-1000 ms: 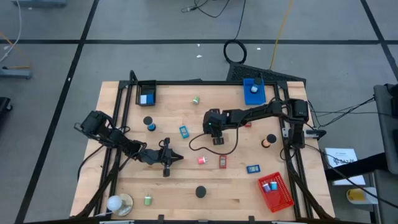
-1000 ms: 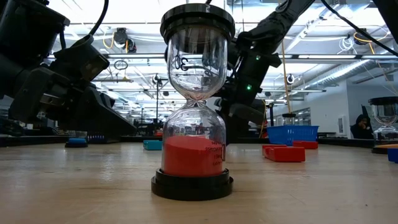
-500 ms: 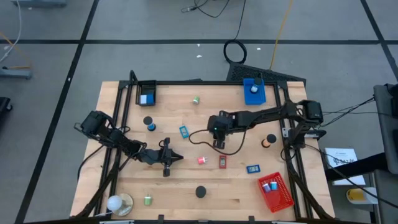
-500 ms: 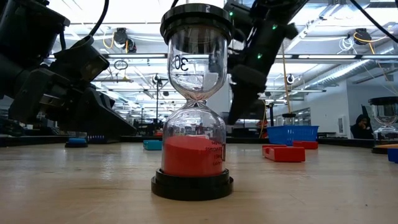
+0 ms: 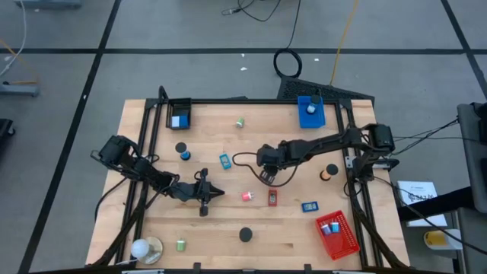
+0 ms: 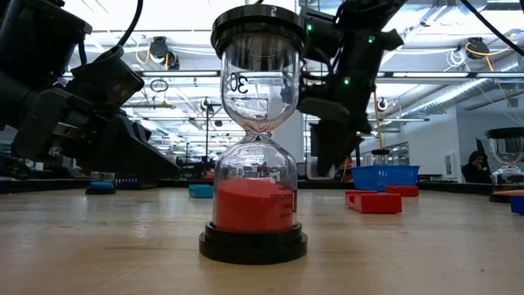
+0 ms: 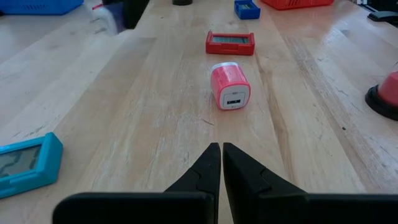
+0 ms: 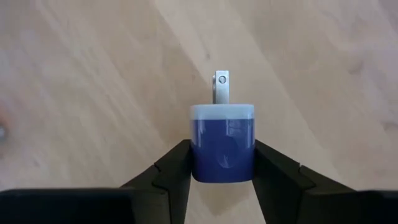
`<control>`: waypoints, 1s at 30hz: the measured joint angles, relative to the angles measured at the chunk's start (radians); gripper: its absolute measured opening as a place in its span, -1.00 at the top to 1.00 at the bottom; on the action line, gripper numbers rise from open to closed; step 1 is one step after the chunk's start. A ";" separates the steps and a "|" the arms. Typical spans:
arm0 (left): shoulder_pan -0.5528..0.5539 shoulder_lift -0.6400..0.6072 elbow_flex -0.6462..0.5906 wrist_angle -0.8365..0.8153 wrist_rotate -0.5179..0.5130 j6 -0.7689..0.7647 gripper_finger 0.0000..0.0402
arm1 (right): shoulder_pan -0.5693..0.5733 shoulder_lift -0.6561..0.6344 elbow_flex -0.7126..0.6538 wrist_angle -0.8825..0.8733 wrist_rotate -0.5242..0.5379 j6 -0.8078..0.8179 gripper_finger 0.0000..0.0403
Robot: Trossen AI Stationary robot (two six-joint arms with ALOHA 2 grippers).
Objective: Pick & Place Office items
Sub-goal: Put the right blue charger adapter into the red basket
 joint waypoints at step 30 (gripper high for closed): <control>0.000 0.000 0.000 -0.007 0.000 -0.003 0.87 | 0.001 -0.165 -0.091 -0.019 0.010 0.012 -0.28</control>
